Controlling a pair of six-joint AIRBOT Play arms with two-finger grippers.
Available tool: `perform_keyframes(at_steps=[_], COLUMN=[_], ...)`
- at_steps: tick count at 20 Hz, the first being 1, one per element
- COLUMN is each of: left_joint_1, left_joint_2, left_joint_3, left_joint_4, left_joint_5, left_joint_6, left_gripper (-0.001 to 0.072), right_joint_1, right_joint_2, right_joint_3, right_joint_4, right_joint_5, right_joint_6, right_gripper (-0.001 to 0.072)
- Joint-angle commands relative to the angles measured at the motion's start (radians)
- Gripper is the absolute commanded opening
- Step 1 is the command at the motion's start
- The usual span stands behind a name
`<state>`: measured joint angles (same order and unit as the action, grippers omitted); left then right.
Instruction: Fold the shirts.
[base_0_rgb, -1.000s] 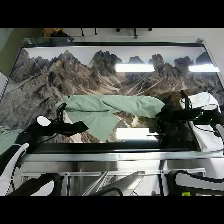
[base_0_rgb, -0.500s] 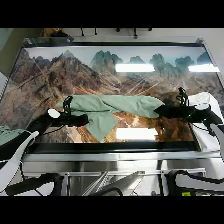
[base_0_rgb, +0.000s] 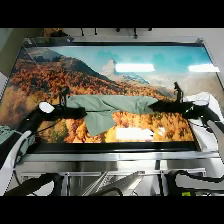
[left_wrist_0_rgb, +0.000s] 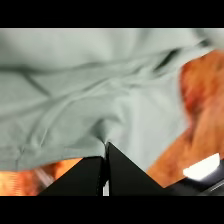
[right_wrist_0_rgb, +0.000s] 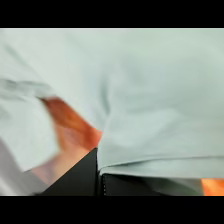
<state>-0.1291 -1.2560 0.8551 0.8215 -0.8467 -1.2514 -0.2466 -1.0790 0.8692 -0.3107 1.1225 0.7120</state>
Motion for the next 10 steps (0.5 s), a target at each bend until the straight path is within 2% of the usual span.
perform_keyframes(at_steps=[1, 3, 6, 10], left_joint_1=[0.130, 0.265, 0.458, 0.597], left_joint_2=[0.190, 0.282, 0.357, 0.379], left_joint_3=[0.212, 0.461, 0.826, 1.096], left_joint_4=[0.000, 0.000, -0.002, -0.005], left_joint_5=[-0.186, -0.291, -0.333, -0.340], left_joint_6=[0.013, 0.013, 0.013, 0.024], left_gripper=[0.0009, 0.0009, 0.0009, 0.0009], right_joint_1=[-0.086, -0.199, -0.356, -0.441], right_joint_2=[0.075, 0.122, 0.163, 0.222], right_joint_3=[0.219, 0.443, 0.703, 0.791], right_joint_4=[0.398, 0.554, 0.566, 0.556], right_joint_5=[0.201, 0.189, 0.118, 0.070], right_joint_6=[-0.030, 0.024, 0.183, 0.270], right_gripper=[0.0023, 0.0023, 0.0024, 0.0024])
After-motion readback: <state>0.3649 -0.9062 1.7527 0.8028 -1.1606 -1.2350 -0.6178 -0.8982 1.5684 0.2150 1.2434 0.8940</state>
